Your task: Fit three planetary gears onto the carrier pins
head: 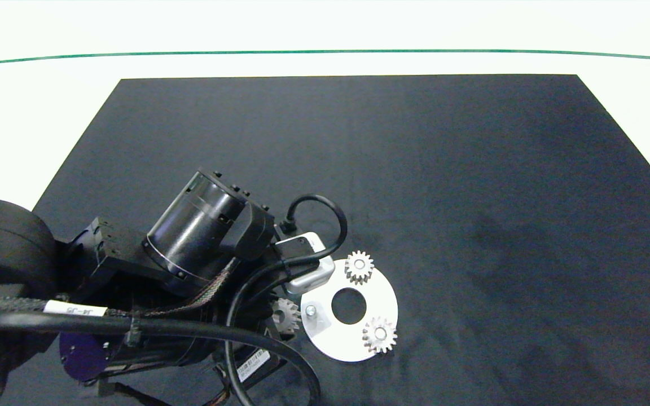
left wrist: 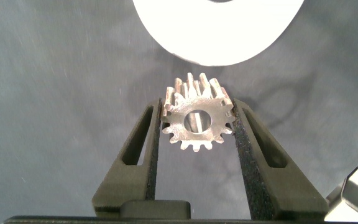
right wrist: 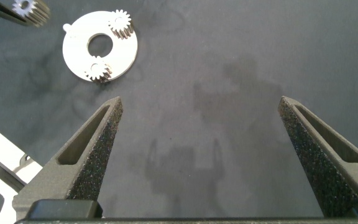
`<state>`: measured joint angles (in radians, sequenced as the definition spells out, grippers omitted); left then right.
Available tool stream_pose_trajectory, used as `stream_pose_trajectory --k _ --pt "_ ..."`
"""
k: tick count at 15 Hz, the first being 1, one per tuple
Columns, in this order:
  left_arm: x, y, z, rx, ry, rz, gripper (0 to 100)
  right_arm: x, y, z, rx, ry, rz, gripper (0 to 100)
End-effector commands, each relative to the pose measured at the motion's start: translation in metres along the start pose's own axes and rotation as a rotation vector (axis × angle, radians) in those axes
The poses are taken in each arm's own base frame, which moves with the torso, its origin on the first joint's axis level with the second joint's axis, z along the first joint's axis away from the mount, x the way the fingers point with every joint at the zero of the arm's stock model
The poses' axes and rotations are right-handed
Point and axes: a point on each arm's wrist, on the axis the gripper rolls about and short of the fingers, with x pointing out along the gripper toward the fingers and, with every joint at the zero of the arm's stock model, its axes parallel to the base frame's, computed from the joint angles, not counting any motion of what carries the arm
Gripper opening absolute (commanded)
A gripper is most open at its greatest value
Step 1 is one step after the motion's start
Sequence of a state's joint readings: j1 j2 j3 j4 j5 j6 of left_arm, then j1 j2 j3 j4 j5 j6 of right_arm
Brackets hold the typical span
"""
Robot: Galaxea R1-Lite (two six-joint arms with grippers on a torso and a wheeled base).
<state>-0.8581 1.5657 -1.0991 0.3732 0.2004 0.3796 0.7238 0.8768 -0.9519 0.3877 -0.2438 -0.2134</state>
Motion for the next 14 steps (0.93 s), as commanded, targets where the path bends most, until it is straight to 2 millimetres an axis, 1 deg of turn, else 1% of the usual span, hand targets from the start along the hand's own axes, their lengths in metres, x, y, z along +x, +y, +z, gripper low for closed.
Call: stream_pose_trajectory --k 1,4,8,14 --pt "0.013 -0.001 0.016 0.030 0.002 -0.010 19 0.000 0.000 0.000 -0.002 0.001 -0.001 100" --pt "0.024 -0.001 0.023 0.035 0.024 -0.019 19 -0.001 0.000 0.001 0.000 -0.004 -0.002 100" --pt "0.033 0.000 0.025 0.046 0.043 -0.022 19 -0.002 -0.001 0.000 0.000 -0.005 -0.003 100" --pt "0.034 -0.002 0.027 0.053 0.037 -0.025 19 -0.004 -0.001 0.000 0.002 -0.012 -0.004 100"
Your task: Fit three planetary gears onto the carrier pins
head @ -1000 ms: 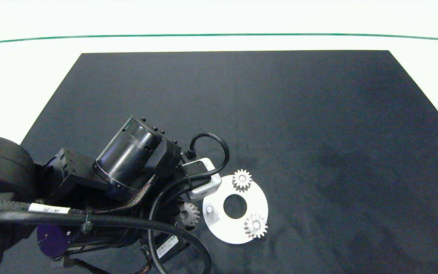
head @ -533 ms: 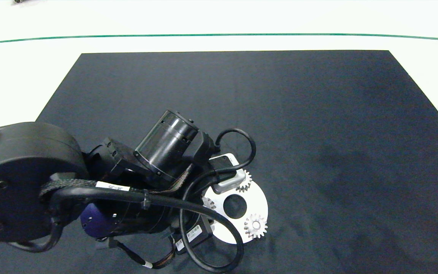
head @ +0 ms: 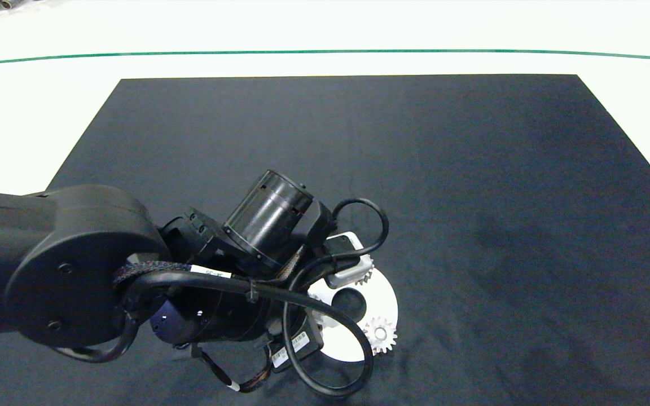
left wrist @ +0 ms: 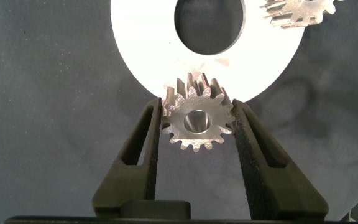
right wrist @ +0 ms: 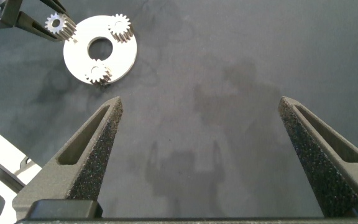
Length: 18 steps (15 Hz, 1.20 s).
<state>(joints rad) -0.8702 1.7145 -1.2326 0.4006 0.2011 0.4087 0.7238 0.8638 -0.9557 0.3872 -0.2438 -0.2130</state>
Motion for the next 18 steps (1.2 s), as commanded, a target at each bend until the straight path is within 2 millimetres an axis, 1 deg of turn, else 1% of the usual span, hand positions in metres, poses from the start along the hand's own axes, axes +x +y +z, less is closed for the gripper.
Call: stream_pose_trajectory --k 1,6,18 --pt "0.0011 -0.0011 0.0010 0.006 0.003 -0.002 19 0.0004 0.0001 -0.0002 -0.003 0.004 -0.001 100" --pt "0.0027 -0.0005 0.0059 0.009 -0.006 -0.001 19 0.0004 0.0002 -0.0004 -0.003 0.005 0.000 100" --pt "-0.0003 0.0023 0.0044 -0.005 -0.008 0.012 19 0.0014 0.0010 -0.0013 -0.015 0.010 0.007 100"
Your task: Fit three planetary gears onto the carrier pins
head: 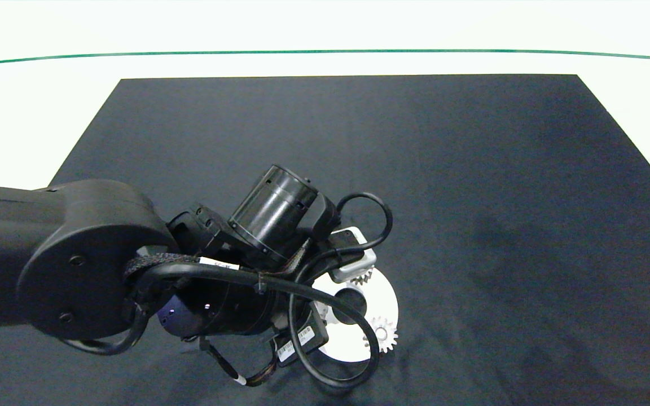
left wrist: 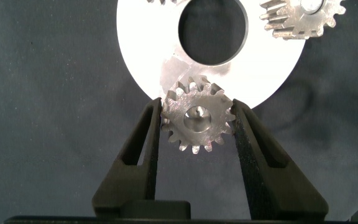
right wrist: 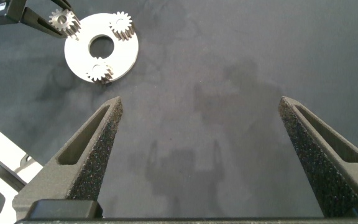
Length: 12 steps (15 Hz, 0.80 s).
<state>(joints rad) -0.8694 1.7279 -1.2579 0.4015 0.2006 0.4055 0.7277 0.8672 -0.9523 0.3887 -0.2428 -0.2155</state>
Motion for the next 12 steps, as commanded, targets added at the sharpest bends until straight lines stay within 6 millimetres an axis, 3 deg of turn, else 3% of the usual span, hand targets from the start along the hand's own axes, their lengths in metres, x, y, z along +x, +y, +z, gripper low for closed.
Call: stream_pose_trajectory --k 1,12 --pt "-0.0008 -0.0003 -0.0009 0.003 0.009 0.018 19 -0.0004 0.0001 -0.0006 -0.014 0.002 0.000 100" --pt "0.0021 -0.0037 -0.0063 0.000 0.039 0.029 19 -0.0013 -0.0001 -0.0007 -0.015 -0.001 -0.001 100"
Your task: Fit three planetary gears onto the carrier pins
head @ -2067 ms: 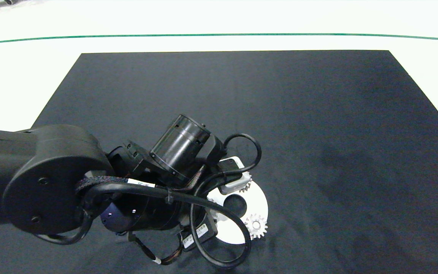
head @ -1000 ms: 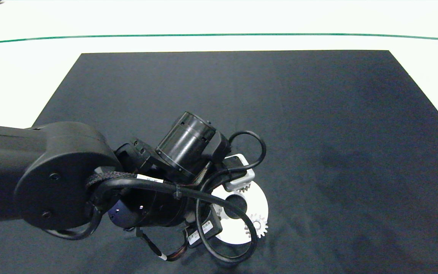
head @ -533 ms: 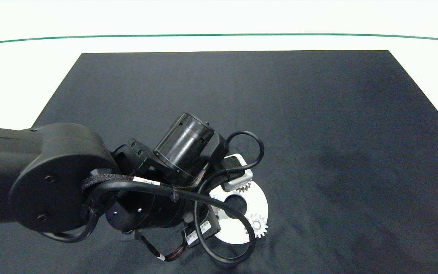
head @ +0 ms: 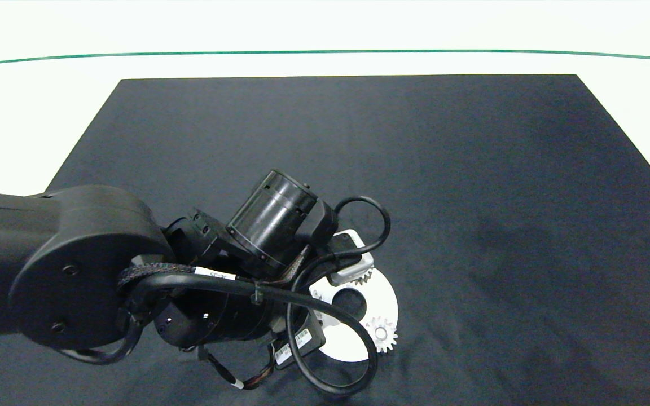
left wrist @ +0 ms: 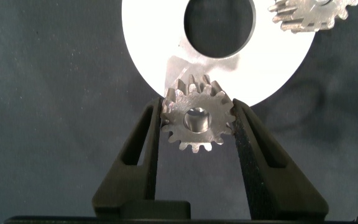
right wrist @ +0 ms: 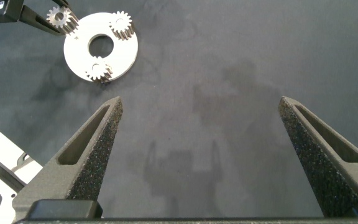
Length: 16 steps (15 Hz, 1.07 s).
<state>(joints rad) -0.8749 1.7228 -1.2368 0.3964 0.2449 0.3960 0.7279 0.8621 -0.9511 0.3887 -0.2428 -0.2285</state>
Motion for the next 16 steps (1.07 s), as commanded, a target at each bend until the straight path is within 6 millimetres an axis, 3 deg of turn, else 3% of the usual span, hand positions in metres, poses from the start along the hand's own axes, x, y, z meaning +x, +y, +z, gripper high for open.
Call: stream_pose_trajectory --k 1,16 --pt "0.0004 -0.0008 -0.0035 0.000 0.014 -0.002 19 0.0004 0.0002 -0.0002 -0.003 0.004 0.000 100" --pt "0.0046 -0.0058 0.0031 0.022 -0.016 0.005 19 -0.0009 -0.0001 -0.0003 -0.006 -0.001 0.001 100"
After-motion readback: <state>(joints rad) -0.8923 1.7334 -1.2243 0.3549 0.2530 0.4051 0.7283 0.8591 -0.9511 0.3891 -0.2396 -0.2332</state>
